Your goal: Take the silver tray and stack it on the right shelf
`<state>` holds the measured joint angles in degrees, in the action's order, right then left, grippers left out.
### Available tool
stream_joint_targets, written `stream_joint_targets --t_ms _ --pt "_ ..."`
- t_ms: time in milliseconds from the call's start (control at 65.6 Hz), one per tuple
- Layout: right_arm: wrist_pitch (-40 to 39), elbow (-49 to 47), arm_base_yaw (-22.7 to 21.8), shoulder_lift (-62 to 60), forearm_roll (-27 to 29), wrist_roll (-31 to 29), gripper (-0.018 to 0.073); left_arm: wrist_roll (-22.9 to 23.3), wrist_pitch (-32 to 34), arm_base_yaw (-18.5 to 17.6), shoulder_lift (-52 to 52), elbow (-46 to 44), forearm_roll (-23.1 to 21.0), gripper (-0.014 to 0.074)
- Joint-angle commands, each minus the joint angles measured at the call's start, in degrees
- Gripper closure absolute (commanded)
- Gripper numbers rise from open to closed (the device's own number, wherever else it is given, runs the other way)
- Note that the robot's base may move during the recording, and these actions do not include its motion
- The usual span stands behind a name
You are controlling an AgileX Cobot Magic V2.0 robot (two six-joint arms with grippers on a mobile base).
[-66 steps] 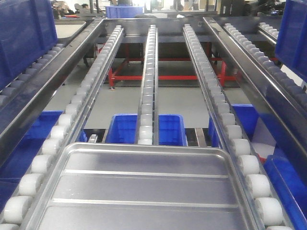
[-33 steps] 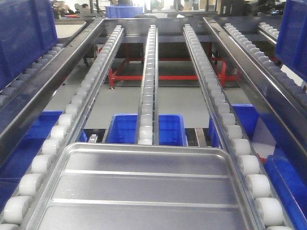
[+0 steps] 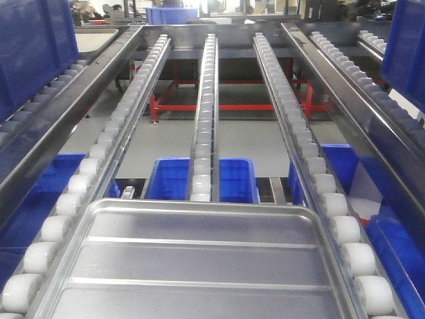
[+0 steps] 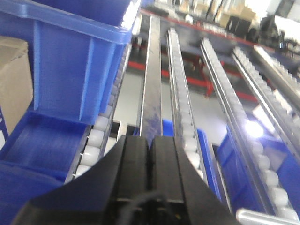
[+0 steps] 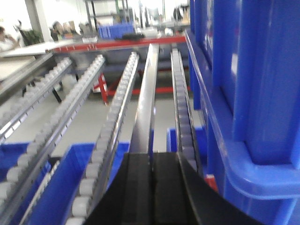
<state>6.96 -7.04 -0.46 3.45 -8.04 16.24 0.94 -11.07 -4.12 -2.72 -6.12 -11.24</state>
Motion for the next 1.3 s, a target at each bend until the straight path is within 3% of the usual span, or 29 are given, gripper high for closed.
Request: stream_joint_targets --t_ms 0,198,335,533,701,868,945,975,1066,1158,1204,1280 --pt "1.1 -5.7 -0.4 5.7 -0.1 -0.6 0.0508 0.0 -1.8 -0.4 -4.7 -6.3 1.3 0.0689" --pt "16.4 -17.5 0.7 21.8 -0.1 -0.6 0.0508 -0.3 -18.4 -0.4 -19.5 -18.3 1.1 0.0689" --pt "27.1 -21.8 3.2 33.6 -0.1 -0.6 0.0508 -0.3 -18.3 -0.4 -29.7 -20.9 0.0 0.0689" --pt "30.6 -21.8 3.6 43.0 3.6 -0.6 0.0508 -0.3 -18.0 -0.4 -39.6 -21.1 -4.1 0.0689" --pt "32.5 -23.0 5.4 49.2 13.9 -0.6 0.0504 -0.3 -21.1 -0.6 -46.4 -23.6 -4.2 0.0689" --pt "28.0 -23.5 13.1 53.8 13.6 1.4 0.05 0.2 -19.8 -6.9 -50.5 -25.5 -3.0 0.0689" --pt "27.2 -24.3 17.1 55.9 11.6 6.8 0.0498 7.3 -19.8 -11.4 -52.3 -26.4 2.5 0.0689" --pt "27.2 -24.6 18.8 56.7 10.0 9.0 0.0494 12.3 -19.8 -13.0 -52.9 -26.8 5.8 0.0689" --pt "27.6 -26.2 23.0 59.1 1.8 18.7 0.0481 27.7 -20.4 -18.4 -55.1 -27.7 19.3 0.0689" --pt "30.6 -29.3 27.1 62.1 -6.7 29.2 0.048 39.1 -23.5 -24.7 -57.7 -29.2 30.2 0.0689" --pt "31.5 -30.8 29.2 63.5 -8.8 31.9 0.048 42.7 -25.0 -27.4 -59.0 -30.1 32.3 0.0689" --pt "30.7 -33.4 31.6 66.0 -8.4 33.2 0.048 44.9 -26.1 -31.7 -61.7 -31.8 32.1 0.0689"
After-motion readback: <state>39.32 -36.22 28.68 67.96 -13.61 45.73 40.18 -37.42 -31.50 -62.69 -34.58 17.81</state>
